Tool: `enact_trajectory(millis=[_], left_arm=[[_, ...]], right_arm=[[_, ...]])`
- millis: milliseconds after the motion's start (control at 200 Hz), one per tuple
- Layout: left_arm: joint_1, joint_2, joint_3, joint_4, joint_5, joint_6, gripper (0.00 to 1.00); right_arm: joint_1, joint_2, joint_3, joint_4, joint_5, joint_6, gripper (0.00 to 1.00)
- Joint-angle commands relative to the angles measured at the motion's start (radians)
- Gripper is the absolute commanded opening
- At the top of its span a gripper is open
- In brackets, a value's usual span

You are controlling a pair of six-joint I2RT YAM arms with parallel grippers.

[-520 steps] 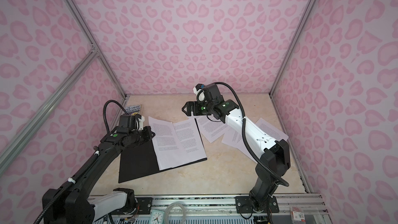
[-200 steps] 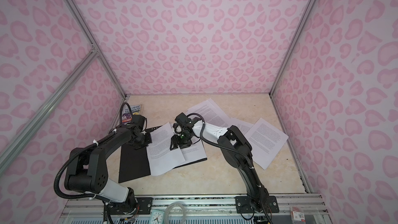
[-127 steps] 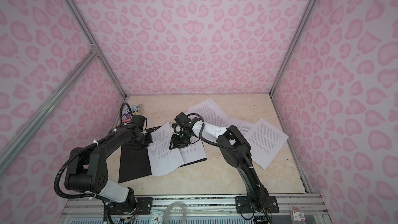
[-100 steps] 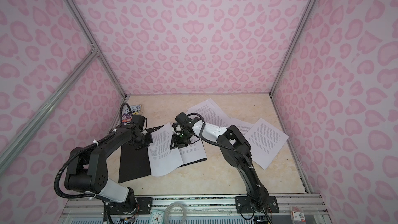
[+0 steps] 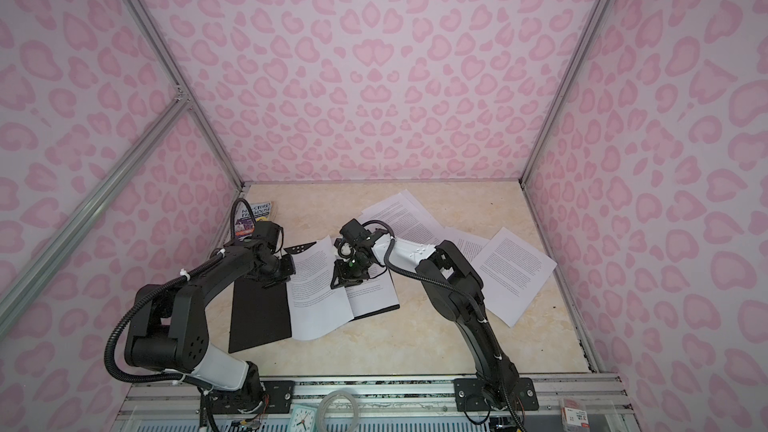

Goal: Put the files into the folder

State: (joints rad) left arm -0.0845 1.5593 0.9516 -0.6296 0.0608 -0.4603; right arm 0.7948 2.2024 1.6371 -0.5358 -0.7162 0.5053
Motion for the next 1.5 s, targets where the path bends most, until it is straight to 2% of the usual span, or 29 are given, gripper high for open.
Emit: enact_trajectory(millis=[0, 120, 230, 285, 340, 375, 450, 475, 495, 680, 855, 940, 1150, 1495], left_arm=[[0.002, 0.008, 0.011, 0.001, 0.012, -0.008, 0.03], [0.003, 0.004, 0.013, 0.001, 0.018, -0.012, 0.03], [0.004, -0.006, 0.033, -0.007, 0.039, -0.013, 0.03], [0.005, -0.02, 0.05, -0.012, 0.051, -0.017, 0.11], [0.005, -0.042, 0.066, -0.014, 0.057, -0.03, 0.34], [0.005, -0.059, 0.074, -0.013, 0.059, -0.039, 0.54], [0.005, -0.098, 0.095, -0.011, 0.08, -0.054, 0.83], [0.005, -0.11, 0.104, -0.011, 0.086, -0.063, 0.99], [0.005, -0.121, 0.11, -0.012, 0.094, -0.069, 0.97], [0.004, -0.217, 0.18, -0.039, 0.156, -0.122, 0.97], [-0.008, -0.271, 0.215, -0.053, 0.205, -0.135, 0.97], [-0.022, -0.278, 0.211, -0.051, 0.227, -0.146, 0.97], [-0.068, -0.282, 0.199, -0.039, 0.222, -0.164, 0.97], [-0.08, -0.286, 0.168, -0.041, 0.212, -0.164, 0.97]], right_arm=[[0.0, -0.006, -0.012, 0.033, -0.025, -0.001, 0.17], [-0.003, -0.018, -0.021, 0.039, -0.026, 0.001, 0.04], [-0.017, -0.053, -0.037, 0.049, -0.031, 0.004, 0.0], [-0.031, -0.079, -0.045, 0.05, -0.035, 0.003, 0.0], [-0.05, -0.109, -0.063, 0.053, -0.04, 0.001, 0.0], [-0.067, -0.124, -0.075, 0.045, -0.043, -0.003, 0.0], [-0.105, -0.15, -0.094, -0.003, -0.042, -0.041, 0.0], [-0.118, -0.159, -0.1, -0.026, -0.038, -0.063, 0.0], [-0.128, -0.166, -0.105, -0.047, -0.032, -0.085, 0.0], [-0.223, -0.211, -0.142, -0.26, 0.083, -0.268, 0.0], [-0.301, -0.245, -0.2, -0.294, 0.16, -0.307, 0.0], [-0.304, -0.228, -0.162, -0.337, 0.195, -0.337, 0.0], [-0.277, -0.185, -0.083, -0.344, 0.176, -0.336, 0.0], [-0.24, -0.136, 0.002, -0.371, 0.148, -0.347, 0.0]])
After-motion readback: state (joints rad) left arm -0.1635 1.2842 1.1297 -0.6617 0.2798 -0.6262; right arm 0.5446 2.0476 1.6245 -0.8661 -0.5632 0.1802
